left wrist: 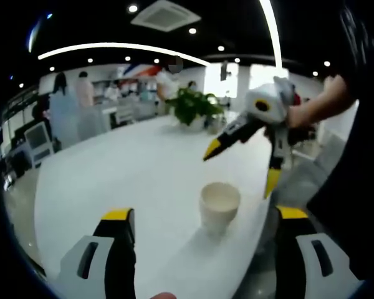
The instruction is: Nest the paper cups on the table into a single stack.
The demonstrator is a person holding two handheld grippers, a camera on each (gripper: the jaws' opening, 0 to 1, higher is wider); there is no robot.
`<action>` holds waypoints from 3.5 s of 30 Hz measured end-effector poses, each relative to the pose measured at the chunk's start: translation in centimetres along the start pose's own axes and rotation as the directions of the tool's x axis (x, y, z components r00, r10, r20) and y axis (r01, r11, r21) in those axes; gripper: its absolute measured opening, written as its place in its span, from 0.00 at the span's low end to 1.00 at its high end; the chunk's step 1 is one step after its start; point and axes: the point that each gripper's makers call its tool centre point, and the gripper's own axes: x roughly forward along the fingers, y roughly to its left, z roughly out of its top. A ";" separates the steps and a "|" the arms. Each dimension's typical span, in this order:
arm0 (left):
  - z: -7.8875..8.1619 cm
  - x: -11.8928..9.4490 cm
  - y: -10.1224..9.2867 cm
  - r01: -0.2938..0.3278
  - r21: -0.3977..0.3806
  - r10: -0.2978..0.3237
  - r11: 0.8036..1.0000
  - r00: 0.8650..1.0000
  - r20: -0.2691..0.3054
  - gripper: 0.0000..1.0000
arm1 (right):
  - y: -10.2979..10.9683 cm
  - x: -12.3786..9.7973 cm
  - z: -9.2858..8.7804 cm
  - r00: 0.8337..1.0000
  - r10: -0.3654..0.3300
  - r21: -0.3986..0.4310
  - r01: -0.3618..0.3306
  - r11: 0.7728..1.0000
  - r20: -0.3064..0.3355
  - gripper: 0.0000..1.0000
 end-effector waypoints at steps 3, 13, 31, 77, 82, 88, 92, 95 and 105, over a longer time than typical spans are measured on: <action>-0.2 0.1 0.0 0.002 0.007 -0.002 1.000 1.000 -0.005 0.91 | -0.3 0.0 -0.4 1.000 -0.028 0.016 0.028 0.999 0.009 0.94; -2.2 1.2 -0.1 0.028 0.028 -0.027 0.999 0.998 -0.056 0.88 | 0.0 0.4 -2.4 0.999 -0.043 0.040 0.043 0.998 0.001 0.98; -5.1 4.8 -0.8 0.115 0.012 -0.113 0.993 0.986 -0.124 0.84 | 0.9 3.2 -5.1 0.999 0.040 0.079 -0.041 0.996 0.006 0.77; -4.0 10.3 -3.0 0.248 0.023 -0.246 0.969 0.967 -0.067 0.56 | 0.9 7.8 -5.6 0.979 0.125 0.088 -0.140 0.986 0.159 0.43; -3.8 10.5 -2.9 0.251 0.029 -0.249 0.968 0.967 -0.055 0.50 | 0.9 7.8 -5.5 0.979 0.119 0.083 -0.134 0.987 0.168 0.41; -3.6 10.7 -3.1 0.263 0.040 -0.261 0.964 0.964 -0.047 0.46 | 0.7 7.5 -5.6 0.977 0.116 0.093 -0.134 0.987 0.180 0.40; -3.4 10.8 -3.0 0.267 0.033 -0.265 0.963 0.963 -0.043 0.46 | 0.4 7.2 -5.5 0.977 0.113 0.100 -0.133 0.986 0.182 0.40; -3.1 10.8 -2.8 0.270 0.031 -0.269 0.962 0.962 -0.043 0.46 | 0.1 6.9 -5.2 0.977 0.111 0.091 -0.129 0.987 0.181 0.40; -0.8 11.6 -1.0 0.272 0.053 -0.270 0.961 0.962 -0.033 0.46 | -2.7 6.3 -4.1 0.976 0.082 0.080 -0.101 0.992 0.203 0.40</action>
